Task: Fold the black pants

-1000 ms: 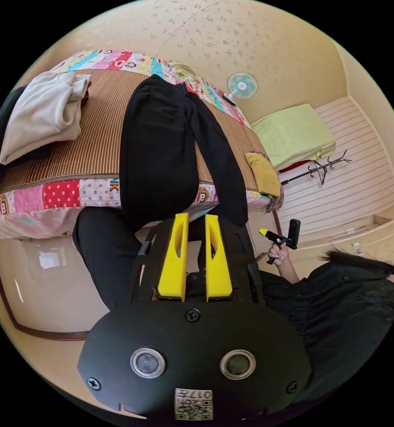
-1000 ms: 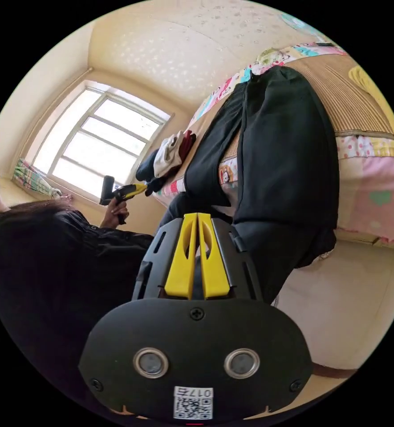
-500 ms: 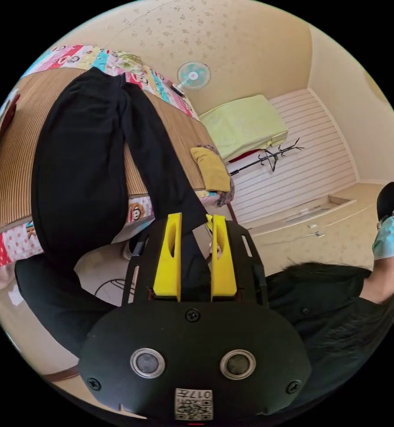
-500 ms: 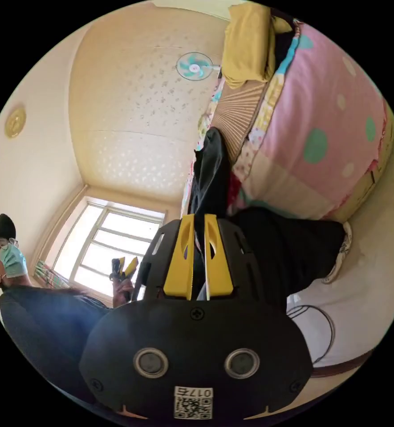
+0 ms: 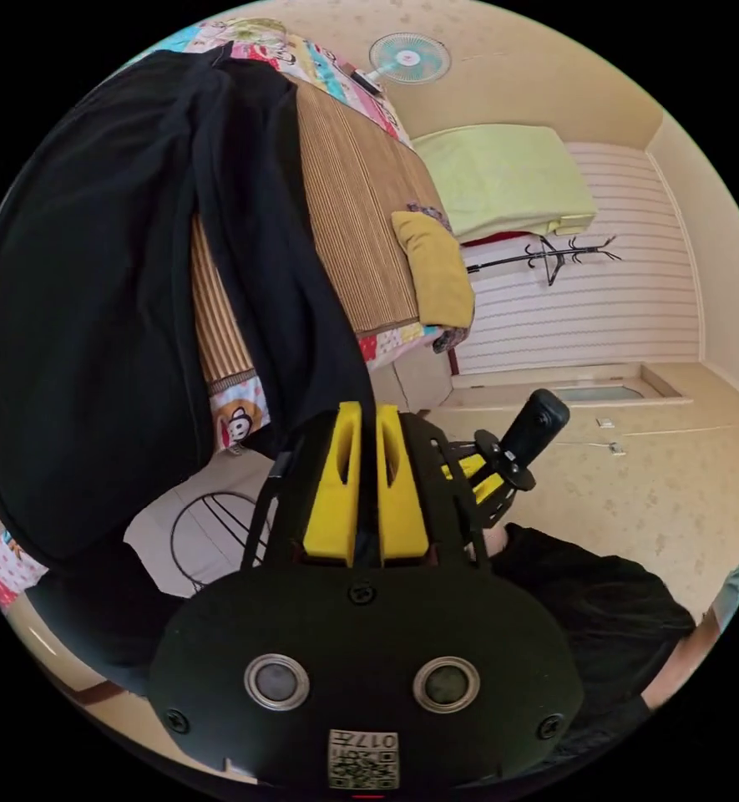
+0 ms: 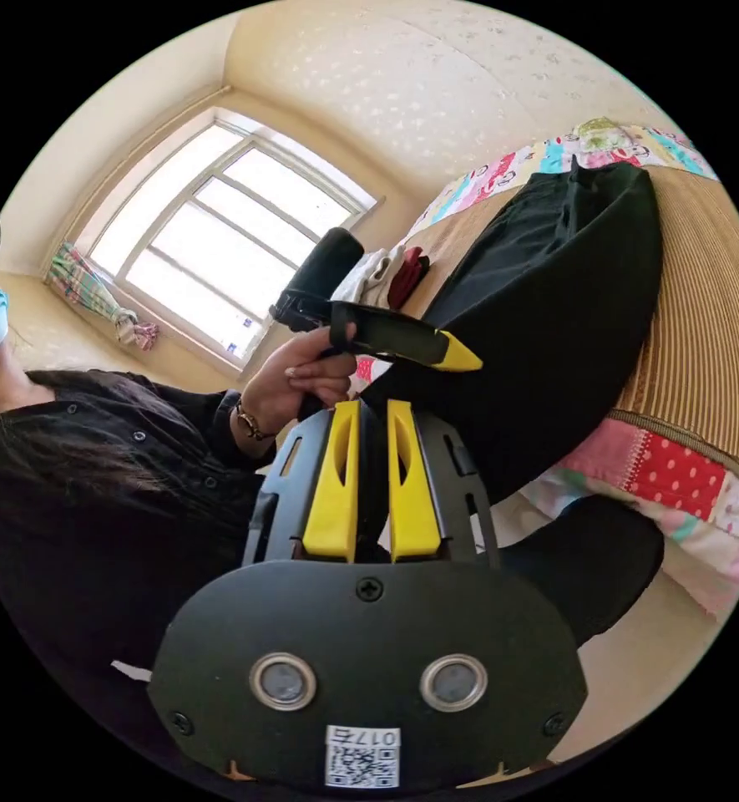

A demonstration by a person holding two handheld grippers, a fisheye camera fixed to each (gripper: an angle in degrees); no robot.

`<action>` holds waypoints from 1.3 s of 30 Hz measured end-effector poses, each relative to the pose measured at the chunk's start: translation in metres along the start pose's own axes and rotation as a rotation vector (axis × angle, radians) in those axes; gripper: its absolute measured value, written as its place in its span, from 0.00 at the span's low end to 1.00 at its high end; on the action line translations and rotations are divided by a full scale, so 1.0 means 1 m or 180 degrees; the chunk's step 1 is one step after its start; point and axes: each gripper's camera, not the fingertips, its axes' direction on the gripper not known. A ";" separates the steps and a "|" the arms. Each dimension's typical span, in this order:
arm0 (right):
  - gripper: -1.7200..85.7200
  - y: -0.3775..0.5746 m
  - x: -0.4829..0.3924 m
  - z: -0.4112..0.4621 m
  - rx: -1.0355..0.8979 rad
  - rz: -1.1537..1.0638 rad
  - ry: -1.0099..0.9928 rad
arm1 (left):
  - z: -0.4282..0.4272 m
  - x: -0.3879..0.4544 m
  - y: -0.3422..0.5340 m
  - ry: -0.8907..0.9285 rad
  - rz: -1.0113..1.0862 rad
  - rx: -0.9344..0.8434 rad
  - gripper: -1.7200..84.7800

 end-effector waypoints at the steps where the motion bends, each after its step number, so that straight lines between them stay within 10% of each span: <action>1: 0.08 -0.006 0.014 -0.006 -0.0303 0.0013 -0.0308 | -0.001 -0.009 0.006 -0.0039 -0.0011 0.0054 0.03; 13: 0.21 -0.304 0.209 -0.053 0.0342 0.1078 0.1582 | -0.013 0.012 0.019 0.0142 0.0768 0.0283 0.01; 21: 0.07 -0.404 0.328 0.018 -0.0120 0.1901 0.3404 | -0.042 0.021 0.029 0.0463 0.1073 0.0778 0.01; 25: 0.04 -0.453 0.262 0.068 0.0064 0.1069 0.4283 | -0.073 -0.020 0.046 0.0752 0.0868 0.0961 0.01; 34: 0.04 -0.531 0.138 0.217 0.0597 -0.0154 0.2688 | -0.163 -0.058 0.146 0.0093 0.0560 0.1703 0.02; 39: 0.06 -0.493 0.160 0.237 0.0463 0.0265 0.2000 | -0.160 -0.104 0.177 -0.0504 -0.0241 0.1506 0.09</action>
